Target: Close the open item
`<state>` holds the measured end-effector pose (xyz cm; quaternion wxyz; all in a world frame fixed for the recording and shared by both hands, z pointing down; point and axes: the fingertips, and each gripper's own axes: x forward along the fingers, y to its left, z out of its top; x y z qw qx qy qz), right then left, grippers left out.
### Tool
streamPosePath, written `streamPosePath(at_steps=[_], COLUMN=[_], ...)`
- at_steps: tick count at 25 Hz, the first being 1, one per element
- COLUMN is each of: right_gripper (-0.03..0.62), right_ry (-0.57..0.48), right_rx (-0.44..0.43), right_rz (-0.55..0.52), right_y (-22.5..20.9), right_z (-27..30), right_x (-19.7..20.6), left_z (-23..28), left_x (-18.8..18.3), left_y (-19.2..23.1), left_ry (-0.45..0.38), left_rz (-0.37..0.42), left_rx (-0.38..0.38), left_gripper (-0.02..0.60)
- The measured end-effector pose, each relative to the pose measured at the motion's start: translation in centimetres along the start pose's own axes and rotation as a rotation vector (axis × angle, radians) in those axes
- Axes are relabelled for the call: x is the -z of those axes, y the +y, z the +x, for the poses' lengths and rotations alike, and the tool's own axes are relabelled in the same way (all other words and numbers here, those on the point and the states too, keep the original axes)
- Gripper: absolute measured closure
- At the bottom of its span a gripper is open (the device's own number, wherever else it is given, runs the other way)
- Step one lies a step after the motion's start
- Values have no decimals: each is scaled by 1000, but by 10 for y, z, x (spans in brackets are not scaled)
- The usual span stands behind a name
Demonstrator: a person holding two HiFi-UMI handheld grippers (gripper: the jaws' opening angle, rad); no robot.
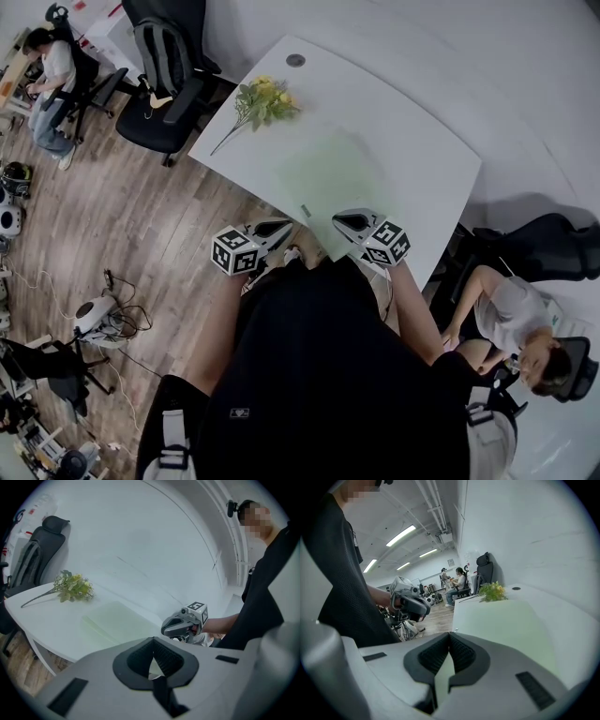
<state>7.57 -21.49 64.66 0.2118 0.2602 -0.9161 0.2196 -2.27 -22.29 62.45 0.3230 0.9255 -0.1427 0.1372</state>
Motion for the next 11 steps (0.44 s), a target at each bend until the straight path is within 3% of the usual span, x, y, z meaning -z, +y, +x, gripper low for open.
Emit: streamPosePath(at_steps=[11], right_gripper=[589], right_ry=[-8], right_rx=[20], right_rz=[9], right_y=[-5], right_z=[-2], right_x=[0], left_z=[5], left_x=[-7], left_y=[0], left_ry=[1], left_rz=[8], left_rx=[11], left_gripper=[575])
